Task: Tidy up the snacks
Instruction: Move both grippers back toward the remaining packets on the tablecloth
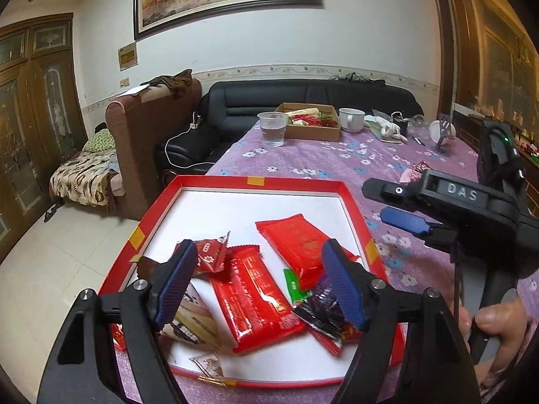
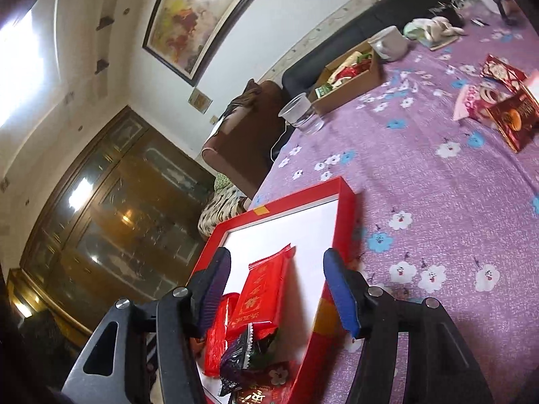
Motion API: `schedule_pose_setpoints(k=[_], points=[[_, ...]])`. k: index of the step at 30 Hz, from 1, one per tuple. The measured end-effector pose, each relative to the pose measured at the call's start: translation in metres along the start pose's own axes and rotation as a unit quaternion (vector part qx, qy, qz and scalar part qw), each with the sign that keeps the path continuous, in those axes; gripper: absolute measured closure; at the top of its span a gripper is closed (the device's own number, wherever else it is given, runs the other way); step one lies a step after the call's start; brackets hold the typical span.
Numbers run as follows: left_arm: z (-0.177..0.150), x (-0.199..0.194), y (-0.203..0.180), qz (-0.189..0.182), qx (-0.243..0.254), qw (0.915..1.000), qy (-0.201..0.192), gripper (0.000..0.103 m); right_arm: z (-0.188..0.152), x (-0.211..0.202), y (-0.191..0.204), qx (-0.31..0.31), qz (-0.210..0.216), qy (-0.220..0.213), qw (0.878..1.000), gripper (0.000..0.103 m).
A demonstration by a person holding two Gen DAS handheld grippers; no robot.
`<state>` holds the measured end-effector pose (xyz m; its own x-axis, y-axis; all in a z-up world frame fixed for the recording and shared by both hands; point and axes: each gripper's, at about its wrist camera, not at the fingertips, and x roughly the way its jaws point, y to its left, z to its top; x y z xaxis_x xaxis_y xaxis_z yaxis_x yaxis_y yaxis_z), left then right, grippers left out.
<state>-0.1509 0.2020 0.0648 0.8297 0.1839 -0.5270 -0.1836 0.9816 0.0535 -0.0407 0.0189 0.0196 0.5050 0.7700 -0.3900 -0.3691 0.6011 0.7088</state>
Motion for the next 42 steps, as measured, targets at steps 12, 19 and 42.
schedule_pose_setpoints(k=[12,19,42], points=[[-0.002,-0.006,-0.035,-0.01,0.041,0.9991,0.01,0.027,0.015,-0.04,-0.025,0.038,0.037,-0.002,0.999,0.037],[-0.005,0.002,-0.066,-0.03,0.066,0.9969,0.03,0.027,0.062,-0.103,-0.07,0.066,-0.024,-0.051,0.996,0.037],[0.032,0.044,-0.136,-0.092,0.122,0.9857,0.07,0.027,0.152,-0.081,-0.176,0.046,-0.291,0.027,0.955,0.031]])
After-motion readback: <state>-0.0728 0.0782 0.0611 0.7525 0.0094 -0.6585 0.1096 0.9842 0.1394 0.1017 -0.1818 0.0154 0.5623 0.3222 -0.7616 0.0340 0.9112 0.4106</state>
